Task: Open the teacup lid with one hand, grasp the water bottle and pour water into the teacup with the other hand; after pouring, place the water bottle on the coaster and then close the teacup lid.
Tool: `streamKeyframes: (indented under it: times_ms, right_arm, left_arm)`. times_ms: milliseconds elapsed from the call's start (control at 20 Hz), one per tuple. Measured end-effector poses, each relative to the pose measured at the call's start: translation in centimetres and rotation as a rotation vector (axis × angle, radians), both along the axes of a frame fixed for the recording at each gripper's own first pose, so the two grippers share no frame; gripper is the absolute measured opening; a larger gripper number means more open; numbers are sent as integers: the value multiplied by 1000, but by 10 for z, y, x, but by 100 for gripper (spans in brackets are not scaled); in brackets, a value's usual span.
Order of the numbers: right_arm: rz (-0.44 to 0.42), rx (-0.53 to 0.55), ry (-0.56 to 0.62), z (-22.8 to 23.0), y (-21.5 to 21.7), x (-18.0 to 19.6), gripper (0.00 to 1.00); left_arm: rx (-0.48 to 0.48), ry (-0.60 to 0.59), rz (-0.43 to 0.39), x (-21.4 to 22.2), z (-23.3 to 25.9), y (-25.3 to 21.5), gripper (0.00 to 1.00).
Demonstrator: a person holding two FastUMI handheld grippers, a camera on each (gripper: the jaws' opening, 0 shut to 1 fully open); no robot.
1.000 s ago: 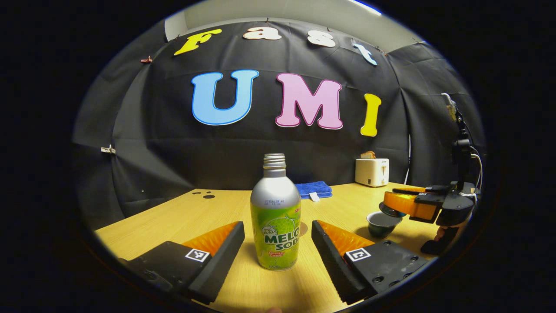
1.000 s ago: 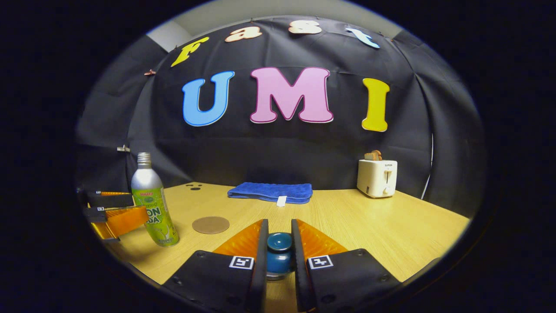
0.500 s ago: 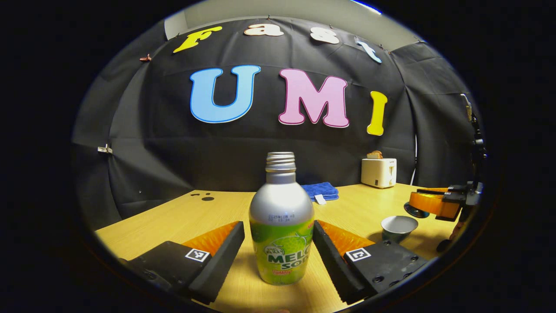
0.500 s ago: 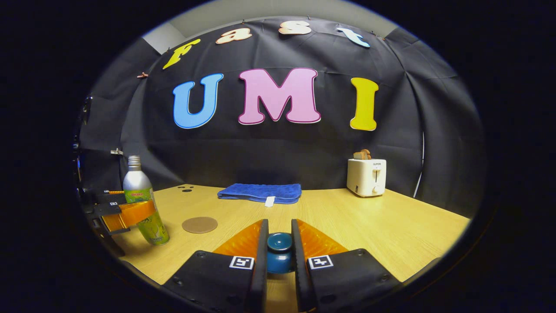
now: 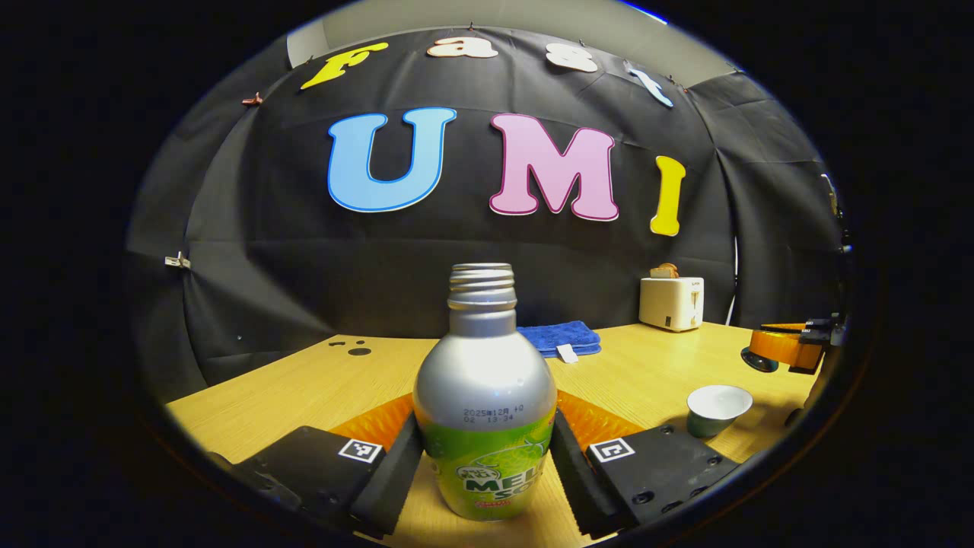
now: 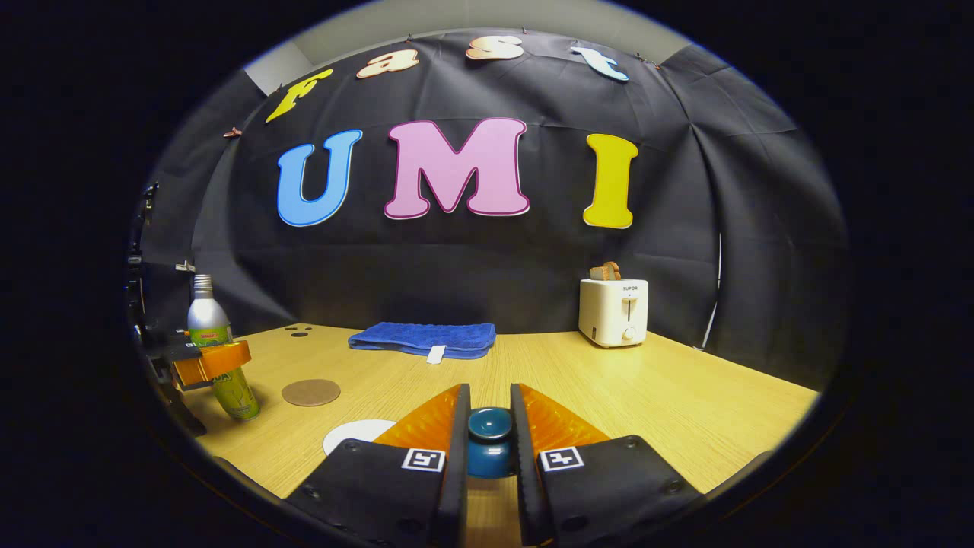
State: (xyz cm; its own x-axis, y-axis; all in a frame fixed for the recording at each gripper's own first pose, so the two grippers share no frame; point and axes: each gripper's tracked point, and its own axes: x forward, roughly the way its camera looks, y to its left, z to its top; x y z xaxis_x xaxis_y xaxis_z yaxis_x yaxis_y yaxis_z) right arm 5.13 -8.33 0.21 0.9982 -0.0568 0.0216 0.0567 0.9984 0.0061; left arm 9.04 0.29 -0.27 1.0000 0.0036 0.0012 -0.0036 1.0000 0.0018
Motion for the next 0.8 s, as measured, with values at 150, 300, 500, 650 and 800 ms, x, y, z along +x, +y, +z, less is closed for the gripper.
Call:
streamKeyframes:
  times_ms: [150,300,500,650,800]
  right_arm:
    - [-3,0,0,1,-8,-1,30]
    - [1,0,0,0,-15,-1,30]
    - [-7,0,-1,1,-29,0,30]
    - [-5,0,0,2,-40,-1,30]
    - [-17,0,-1,2,-54,-2,30]
  left_arm:
    - [15,-1,-29,-2,2,-12,82]
    - [167,-12,-39,-4,10,-31,81]
    - [412,-18,-89,3,22,-65,80]
    - [590,17,-114,11,16,-81,80]
    - [764,45,-136,18,13,-91,80]
